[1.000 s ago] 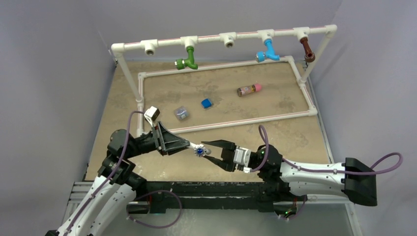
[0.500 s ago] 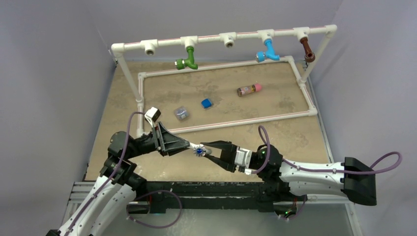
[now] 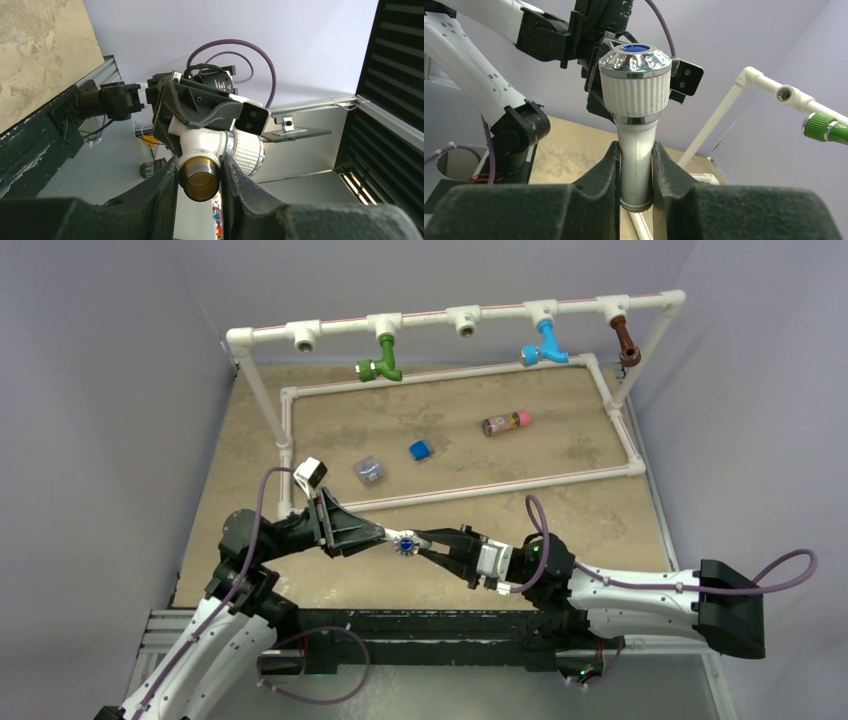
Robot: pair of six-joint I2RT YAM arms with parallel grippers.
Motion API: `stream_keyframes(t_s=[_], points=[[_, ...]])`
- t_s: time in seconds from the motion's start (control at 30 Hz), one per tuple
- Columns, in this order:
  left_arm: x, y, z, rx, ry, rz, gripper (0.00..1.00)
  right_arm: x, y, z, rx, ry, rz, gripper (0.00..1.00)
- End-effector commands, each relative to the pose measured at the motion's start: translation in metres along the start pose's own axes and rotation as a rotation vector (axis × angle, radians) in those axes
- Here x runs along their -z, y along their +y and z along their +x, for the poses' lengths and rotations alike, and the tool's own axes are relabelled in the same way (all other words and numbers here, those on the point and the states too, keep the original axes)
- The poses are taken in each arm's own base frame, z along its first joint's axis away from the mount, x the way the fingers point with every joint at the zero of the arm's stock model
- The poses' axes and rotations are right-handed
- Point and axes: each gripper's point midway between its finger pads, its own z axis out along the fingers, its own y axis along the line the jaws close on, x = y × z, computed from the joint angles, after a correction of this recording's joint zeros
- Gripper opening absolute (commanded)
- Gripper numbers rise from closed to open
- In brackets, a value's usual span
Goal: Install the water faucets
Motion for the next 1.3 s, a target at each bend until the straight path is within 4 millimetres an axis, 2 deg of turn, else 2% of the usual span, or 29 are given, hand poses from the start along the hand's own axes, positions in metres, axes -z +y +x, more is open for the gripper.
stream_keyframes(t_s=[0.0, 0.03, 0.1, 0.2, 0.3, 0.4, 0.53, 0.67, 0.73, 0.83, 0.9, 1.0, 1.1, 1.13, 1.17, 1.27], points=[[0.001, -0.006, 0.002, 0.014, 0.014, 0.024, 0.0, -0.008, -0.01, -0.032, 0.034, -0.1, 0.015, 0.0], [0.001, -0.006, 0.002, 0.013, 0.014, 0.022, 0.01, -0.008, -0.01, -0.032, 0.034, -0.1, 0.016, 0.0], [0.001, -0.008, 0.002, 0.0, 0.013, 0.023, 0.16, -0.007, -0.01, -0.031, 0.029, -0.098, 0.017, 0.0], [0.001, -0.009, 0.002, -0.016, 0.006, 0.0, 0.54, -0.005, -0.012, -0.033, 0.021, -0.101, 0.028, 0.0], [0.0, -0.011, 0.0, -0.045, -0.006, -0.033, 0.66, -0.001, -0.016, -0.038, 0.016, -0.11, 0.051, 0.0], [0.0, -0.008, -0.004, -0.078, -0.025, -0.086, 0.69, 0.002, -0.022, -0.042, 0.008, -0.099, 0.074, 0.0], [0.0, -0.012, -0.012, -0.176, -0.061, -0.152, 0.7, 0.005, -0.031, -0.041, -0.008, -0.037, 0.113, 0.0], [-0.001, -0.024, -0.033, -0.362, -0.121, -0.259, 0.71, 0.013, -0.041, -0.04, -0.034, 0.03, 0.157, 0.0], [-0.003, -0.033, -0.048, -0.488, -0.145, -0.315, 0.71, 0.019, -0.046, -0.042, -0.062, 0.046, 0.19, 0.0], [0.0, -0.046, -0.087, -0.661, -0.226, -0.49, 0.7, 0.026, -0.056, -0.04, -0.084, 0.089, 0.245, 0.0], [-0.007, -0.059, -0.11, -0.752, -0.25, -0.532, 0.68, 0.029, -0.06, -0.04, -0.108, 0.106, 0.273, 0.0], [-0.016, -0.083, -0.139, -0.873, -0.313, -0.555, 0.59, 0.032, -0.065, -0.036, -0.128, 0.132, 0.312, 0.0], [-0.017, -0.119, -0.174, -0.995, -0.452, -0.588, 0.47, 0.034, -0.071, -0.029, -0.148, 0.165, 0.356, 0.0], [-0.017, -0.123, -0.187, -1.025, -0.492, -0.619, 0.43, 0.034, -0.071, -0.027, -0.157, 0.179, 0.36, 0.0], [-0.016, -0.144, -0.198, -1.095, -0.545, -0.617, 0.37, 0.032, -0.07, -0.024, -0.164, 0.19, 0.353, 0.0], [-0.01, -0.173, -0.231, -1.2, -0.687, -0.676, 0.19, 0.028, -0.067, -0.022, -0.191, 0.203, 0.339, 0.0]])
